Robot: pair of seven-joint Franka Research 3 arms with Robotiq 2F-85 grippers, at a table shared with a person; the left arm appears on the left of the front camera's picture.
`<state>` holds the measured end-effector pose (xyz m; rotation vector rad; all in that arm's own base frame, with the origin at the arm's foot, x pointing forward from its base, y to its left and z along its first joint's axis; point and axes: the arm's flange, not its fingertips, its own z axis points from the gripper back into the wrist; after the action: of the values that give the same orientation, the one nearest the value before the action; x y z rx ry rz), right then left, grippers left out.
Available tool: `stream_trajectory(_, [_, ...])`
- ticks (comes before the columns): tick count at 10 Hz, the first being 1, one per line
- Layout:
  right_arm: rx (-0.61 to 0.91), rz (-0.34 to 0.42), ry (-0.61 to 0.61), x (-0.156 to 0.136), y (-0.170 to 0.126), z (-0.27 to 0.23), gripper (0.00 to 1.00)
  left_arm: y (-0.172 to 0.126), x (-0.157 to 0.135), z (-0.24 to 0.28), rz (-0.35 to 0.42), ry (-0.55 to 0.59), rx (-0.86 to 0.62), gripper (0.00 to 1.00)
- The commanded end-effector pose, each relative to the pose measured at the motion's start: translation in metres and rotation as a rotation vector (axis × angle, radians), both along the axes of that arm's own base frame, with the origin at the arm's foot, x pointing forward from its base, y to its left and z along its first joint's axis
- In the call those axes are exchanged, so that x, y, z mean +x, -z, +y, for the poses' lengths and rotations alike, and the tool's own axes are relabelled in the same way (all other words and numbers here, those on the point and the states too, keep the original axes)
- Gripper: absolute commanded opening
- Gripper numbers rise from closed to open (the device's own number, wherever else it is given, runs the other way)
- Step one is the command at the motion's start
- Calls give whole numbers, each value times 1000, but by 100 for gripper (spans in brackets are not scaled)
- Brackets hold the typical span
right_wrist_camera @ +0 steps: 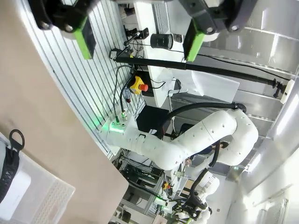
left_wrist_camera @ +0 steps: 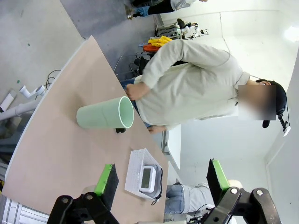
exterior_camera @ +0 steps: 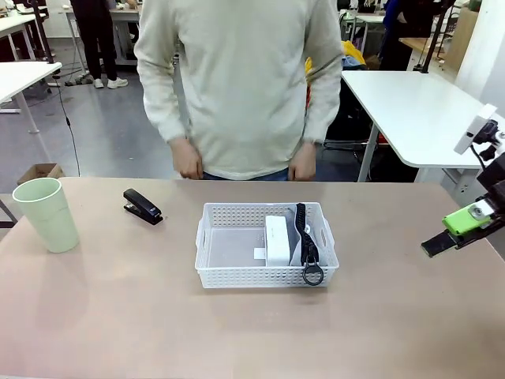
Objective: Efficiently arrange items inside the basket to fit them all.
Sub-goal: Pick up the Digital clock and place it inside the Organizing basket, then pick up the Stapler and place it inside the Organizing basket.
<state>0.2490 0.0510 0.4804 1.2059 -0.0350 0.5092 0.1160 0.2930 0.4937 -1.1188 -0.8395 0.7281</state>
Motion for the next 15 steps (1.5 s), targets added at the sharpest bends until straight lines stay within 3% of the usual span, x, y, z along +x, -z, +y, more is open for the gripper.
stream_trajectory(1, [-51,117,610,-39,11,-85,100,-1,-8,2,-30,-5,7,100])
stream_trajectory(4, [-35,258,789,-40,36,-113,100,-1,-8,2,-30,-5,7,100])
stream_trajectory(6, [-7,363,736,-27,46,-114,100,-1,-8,2,-30,-5,7,100])
stream_trajectory(7, [-57,223,746,-16,3,-167,100,-1,-8,2,-30,-5,7,100])
stream_trajectory(15, [-57,223,746,-16,3,-167,100,-1,-8,2,-30,-5,7,100])
